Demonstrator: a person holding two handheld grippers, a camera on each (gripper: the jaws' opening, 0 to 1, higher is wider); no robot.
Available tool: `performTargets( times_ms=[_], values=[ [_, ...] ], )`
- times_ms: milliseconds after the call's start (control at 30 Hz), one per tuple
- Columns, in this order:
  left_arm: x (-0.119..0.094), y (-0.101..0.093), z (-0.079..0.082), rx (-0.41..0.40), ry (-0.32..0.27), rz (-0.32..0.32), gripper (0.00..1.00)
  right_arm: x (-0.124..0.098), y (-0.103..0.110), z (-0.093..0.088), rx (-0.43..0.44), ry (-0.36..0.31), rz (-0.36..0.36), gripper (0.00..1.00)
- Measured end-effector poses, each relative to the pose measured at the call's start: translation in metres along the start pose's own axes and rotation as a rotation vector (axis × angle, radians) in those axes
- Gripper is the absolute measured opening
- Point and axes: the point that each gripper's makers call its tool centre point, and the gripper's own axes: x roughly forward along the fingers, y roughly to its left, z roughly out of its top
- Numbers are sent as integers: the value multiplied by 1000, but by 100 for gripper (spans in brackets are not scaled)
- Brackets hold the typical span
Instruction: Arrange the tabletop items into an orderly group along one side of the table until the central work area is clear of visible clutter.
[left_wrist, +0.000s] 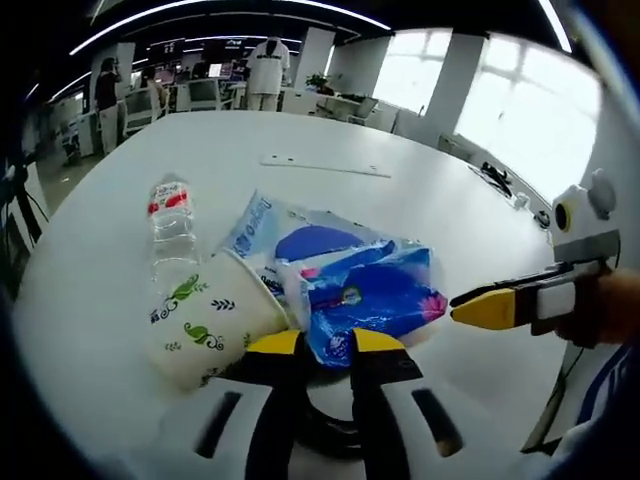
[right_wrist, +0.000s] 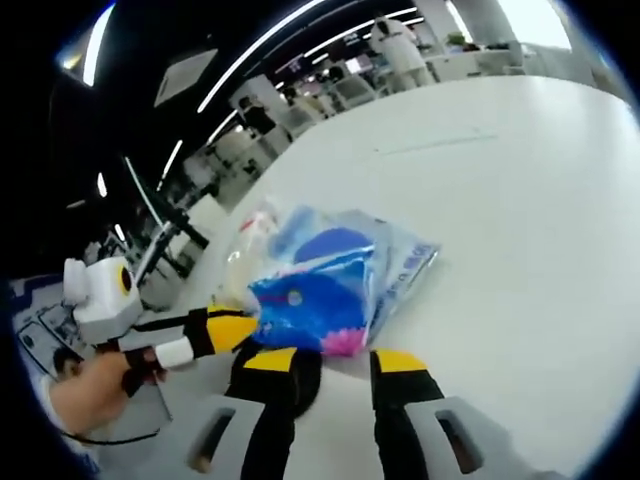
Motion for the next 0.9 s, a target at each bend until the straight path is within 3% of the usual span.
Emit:
performTargets(
  times_ms=[100,333,500,700,900],
  values=[
    [1,1,-6,25,24,4,1,4,-2,3,-17,-4,-4,23],
    [0,2,-6,-4,26,7,0,8,-14,15,-42,-6,-32,15],
    [0,4,-7,-30,44,5,0,10,-23,18,-35,-8,-44,4],
    [-2,4,-9,-49,44,13,0,12,-21,14,-20,0,-34,0],
    [-13,-5,-6,-67,31,-1,0,-2,-19,14,-41,-15,-33,0]
  ],
)
